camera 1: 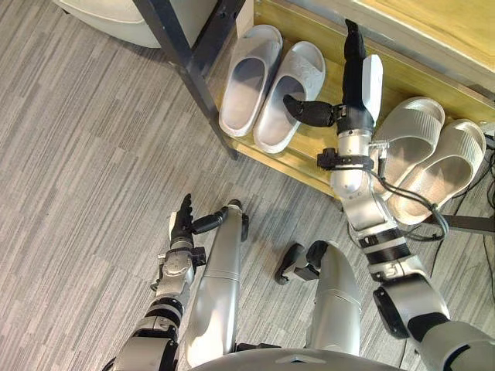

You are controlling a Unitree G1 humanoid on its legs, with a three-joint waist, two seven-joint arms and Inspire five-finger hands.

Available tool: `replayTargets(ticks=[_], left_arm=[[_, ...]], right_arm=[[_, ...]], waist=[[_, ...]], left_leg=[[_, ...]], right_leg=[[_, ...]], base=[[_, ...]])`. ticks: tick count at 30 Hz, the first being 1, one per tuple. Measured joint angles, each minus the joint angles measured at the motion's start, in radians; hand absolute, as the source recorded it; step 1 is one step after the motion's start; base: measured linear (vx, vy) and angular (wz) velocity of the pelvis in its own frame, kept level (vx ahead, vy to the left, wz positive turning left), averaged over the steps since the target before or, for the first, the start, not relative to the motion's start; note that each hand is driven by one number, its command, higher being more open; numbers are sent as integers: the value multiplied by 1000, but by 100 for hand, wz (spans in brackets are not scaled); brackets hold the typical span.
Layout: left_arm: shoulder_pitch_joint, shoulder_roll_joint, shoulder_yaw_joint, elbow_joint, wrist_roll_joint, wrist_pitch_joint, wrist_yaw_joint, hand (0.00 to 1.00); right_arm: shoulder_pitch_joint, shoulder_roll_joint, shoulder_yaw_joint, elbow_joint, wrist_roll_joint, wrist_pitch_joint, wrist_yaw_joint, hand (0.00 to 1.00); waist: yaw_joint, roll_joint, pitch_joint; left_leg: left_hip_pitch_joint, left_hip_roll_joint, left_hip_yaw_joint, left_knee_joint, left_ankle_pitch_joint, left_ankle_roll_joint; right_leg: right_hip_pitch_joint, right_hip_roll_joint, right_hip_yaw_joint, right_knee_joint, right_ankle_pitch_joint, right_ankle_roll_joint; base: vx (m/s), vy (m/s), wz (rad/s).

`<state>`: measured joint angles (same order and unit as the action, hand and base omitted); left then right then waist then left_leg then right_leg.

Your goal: Organize the slippers on the shoe rack

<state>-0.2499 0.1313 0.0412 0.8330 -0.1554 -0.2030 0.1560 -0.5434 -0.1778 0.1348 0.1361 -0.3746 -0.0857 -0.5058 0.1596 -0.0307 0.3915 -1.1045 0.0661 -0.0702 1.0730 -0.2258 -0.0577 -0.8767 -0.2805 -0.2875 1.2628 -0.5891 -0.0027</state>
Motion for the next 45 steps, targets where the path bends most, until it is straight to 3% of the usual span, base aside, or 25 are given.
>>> replayTargets(ticks=[10,16,24,31,45], left_arm=[[28,-3,26,-4,0,20,-1,100],[40,-14,63,-3,-11,32,-13,100],[43,-18,68,-2,-17,33,-14,100],[45,-38,102,0,-33,34,-27,100],[50,-41,103,7,-34,33,-33,100]], right_arm=[[191,158,-57,-55,320,-94,61,100],[249,233,-53,1,705,-151,197,100],[242,241,-12,77,967,-172,331,100],[199,236,45,120,1084,-177,388,100],[182,210,46,152,1094,-186,387,100]], waist=[[-11,0,-18],[-19,0,-18],[-17,0,-18],[-9,0,-18],[-8,4,-7]], left_leg=[[28,12,0,-13,-5,-7],[48,16,3,-31,-6,-9],[61,16,2,-37,-6,-10],[58,13,-2,-43,-5,-11],[85,2,-11,-62,6,-19]], right_leg=[[25,14,-1,-19,1,0],[44,20,-1,-42,6,1],[59,20,-4,-49,7,2],[62,20,-10,-58,7,2],[93,10,-23,-62,6,2]], base=[[-9,5,-2],[2,38,-1],[-21,46,0],[-8,49,2],[-27,47,4]])
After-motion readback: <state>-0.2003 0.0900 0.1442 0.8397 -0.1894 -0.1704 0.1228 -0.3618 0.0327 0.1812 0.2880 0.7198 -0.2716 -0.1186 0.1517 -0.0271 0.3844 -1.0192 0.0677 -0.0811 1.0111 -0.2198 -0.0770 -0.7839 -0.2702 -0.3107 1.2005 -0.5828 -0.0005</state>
